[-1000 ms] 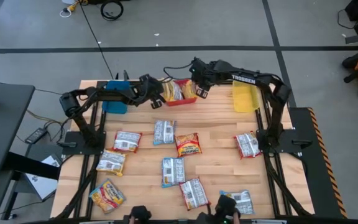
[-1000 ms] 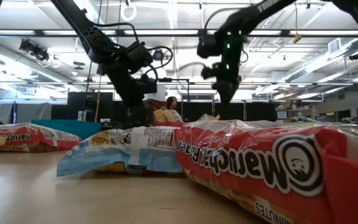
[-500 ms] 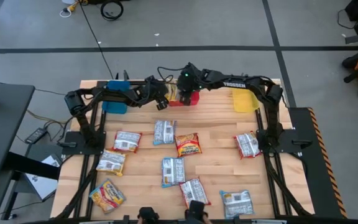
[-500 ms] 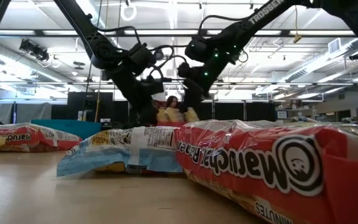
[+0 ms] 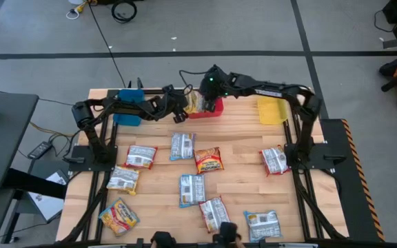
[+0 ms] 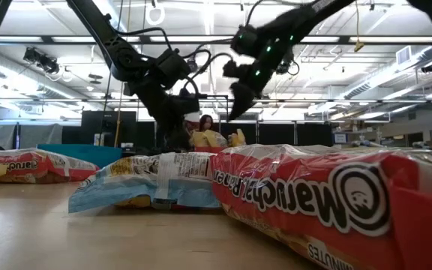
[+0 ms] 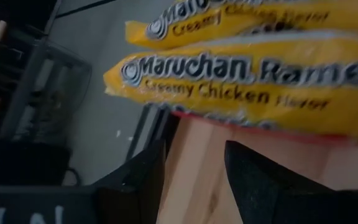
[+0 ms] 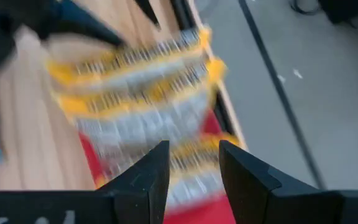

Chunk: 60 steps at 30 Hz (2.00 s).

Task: Sort Maruchan noodles
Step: Put the right yellow noodle pack into the red bin, then put the yellow noodle pack into the red bin

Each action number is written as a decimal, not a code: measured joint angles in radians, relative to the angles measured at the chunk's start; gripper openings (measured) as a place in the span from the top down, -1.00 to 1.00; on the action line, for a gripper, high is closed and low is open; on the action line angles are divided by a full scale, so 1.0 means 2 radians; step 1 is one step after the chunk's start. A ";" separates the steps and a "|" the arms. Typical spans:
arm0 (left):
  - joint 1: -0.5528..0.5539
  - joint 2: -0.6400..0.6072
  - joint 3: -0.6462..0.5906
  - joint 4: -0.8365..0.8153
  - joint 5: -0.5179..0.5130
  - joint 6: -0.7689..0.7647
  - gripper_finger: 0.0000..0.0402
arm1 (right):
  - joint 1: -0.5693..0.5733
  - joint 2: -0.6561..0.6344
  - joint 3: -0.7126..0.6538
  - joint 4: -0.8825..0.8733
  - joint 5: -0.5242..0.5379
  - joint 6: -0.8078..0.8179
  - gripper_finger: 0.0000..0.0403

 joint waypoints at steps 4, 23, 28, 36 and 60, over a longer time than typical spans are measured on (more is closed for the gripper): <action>0.000 0.000 0.000 -0.002 0.002 0.000 0.14 | -0.015 -0.014 0.000 -0.071 0.044 -0.024 0.29; 0.013 -0.002 0.000 0.031 0.019 -0.037 0.14 | -0.015 0.091 -0.029 0.043 0.009 -0.013 0.33; 0.019 -0.040 -0.001 -0.012 0.004 -0.034 0.14 | -0.018 0.068 -0.029 0.023 0.010 0.002 0.33; 0.002 -0.194 0.000 -0.255 -0.019 -0.084 0.14 | -0.006 0.005 -0.029 -0.058 0.058 0.017 0.33; -0.479 -0.348 -0.006 -0.590 0.214 -0.635 0.15 | 0.263 -0.153 -0.110 -0.082 0.183 0.130 0.33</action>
